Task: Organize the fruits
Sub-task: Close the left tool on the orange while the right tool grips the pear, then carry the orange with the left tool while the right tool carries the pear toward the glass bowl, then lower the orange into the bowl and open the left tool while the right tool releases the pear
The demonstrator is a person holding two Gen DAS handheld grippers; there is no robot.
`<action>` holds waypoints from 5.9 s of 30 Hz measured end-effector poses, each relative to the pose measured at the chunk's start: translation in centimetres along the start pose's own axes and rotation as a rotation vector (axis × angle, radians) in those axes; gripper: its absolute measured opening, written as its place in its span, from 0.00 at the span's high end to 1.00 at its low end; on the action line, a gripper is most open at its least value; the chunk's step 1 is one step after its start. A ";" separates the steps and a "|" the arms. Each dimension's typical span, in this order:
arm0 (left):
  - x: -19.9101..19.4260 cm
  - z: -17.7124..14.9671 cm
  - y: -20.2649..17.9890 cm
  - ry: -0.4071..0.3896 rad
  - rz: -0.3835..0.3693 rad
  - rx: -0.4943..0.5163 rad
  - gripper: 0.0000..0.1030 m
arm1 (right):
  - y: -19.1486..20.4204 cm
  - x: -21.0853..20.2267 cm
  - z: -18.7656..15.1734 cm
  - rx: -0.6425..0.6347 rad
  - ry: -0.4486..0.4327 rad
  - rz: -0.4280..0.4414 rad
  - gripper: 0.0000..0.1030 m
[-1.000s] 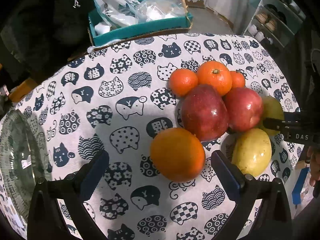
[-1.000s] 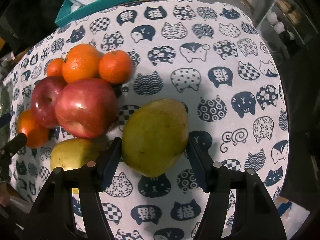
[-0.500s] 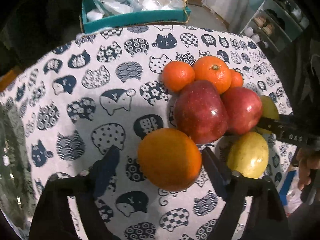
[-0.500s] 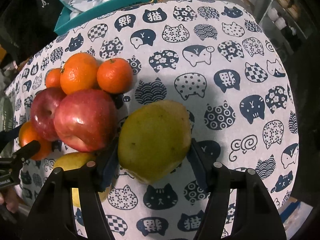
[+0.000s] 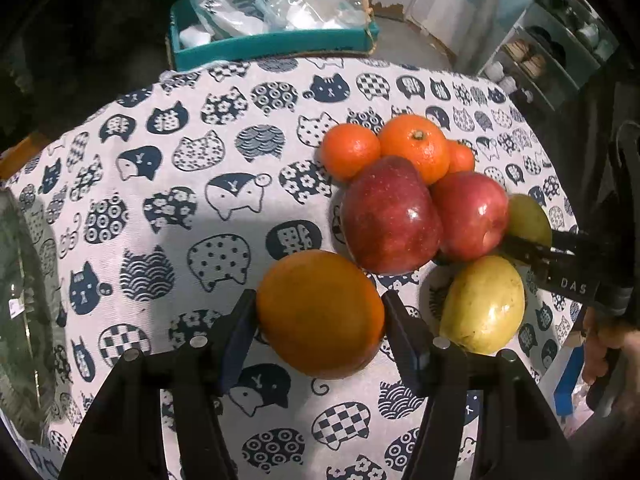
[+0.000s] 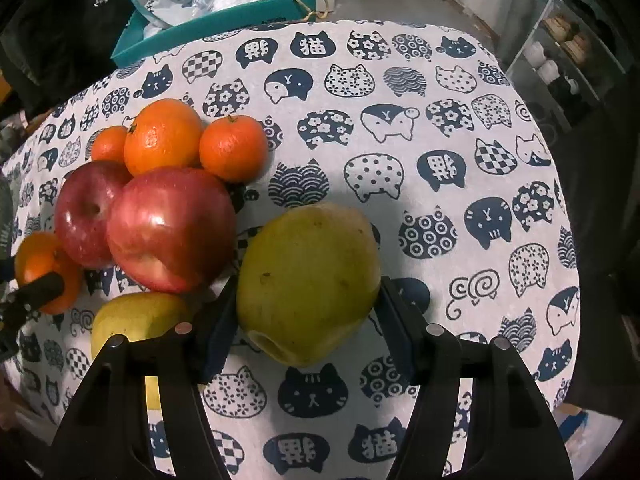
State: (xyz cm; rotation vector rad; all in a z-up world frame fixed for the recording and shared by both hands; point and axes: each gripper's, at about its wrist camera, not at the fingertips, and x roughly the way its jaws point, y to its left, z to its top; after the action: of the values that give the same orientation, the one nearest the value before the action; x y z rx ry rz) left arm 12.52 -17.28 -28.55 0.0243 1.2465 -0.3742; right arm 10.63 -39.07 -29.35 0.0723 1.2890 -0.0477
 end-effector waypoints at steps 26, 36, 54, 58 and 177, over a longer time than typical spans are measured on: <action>-9.2 -0.5 1.3 -0.213 0.089 -0.011 0.39 | 2.0 -10.4 -0.8 -0.035 -0.273 -0.003 0.37; -15.2 -1.0 1.7 -0.344 0.121 -0.010 0.39 | 3.6 -15.9 -0.8 -0.064 -0.412 0.034 0.37; -23.0 -2.2 4.3 -0.503 0.172 -0.049 0.39 | 7.7 -22.6 -1.2 -0.133 -0.565 0.084 0.37; -23.8 -2.6 5.3 -0.516 0.193 -0.067 0.39 | 8.9 -23.1 -0.8 -0.151 -0.573 0.102 0.37; -14.6 -13.0 33.3 -0.162 0.351 -0.572 0.16 | 46.0 -0.2 0.7 -0.635 0.009 0.312 0.37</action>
State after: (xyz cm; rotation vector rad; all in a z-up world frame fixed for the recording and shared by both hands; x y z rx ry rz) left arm 6.34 20.70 -25.44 -0.2682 1.1243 0.2865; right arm 14.77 6.75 -27.74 -0.2719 1.2381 0.6267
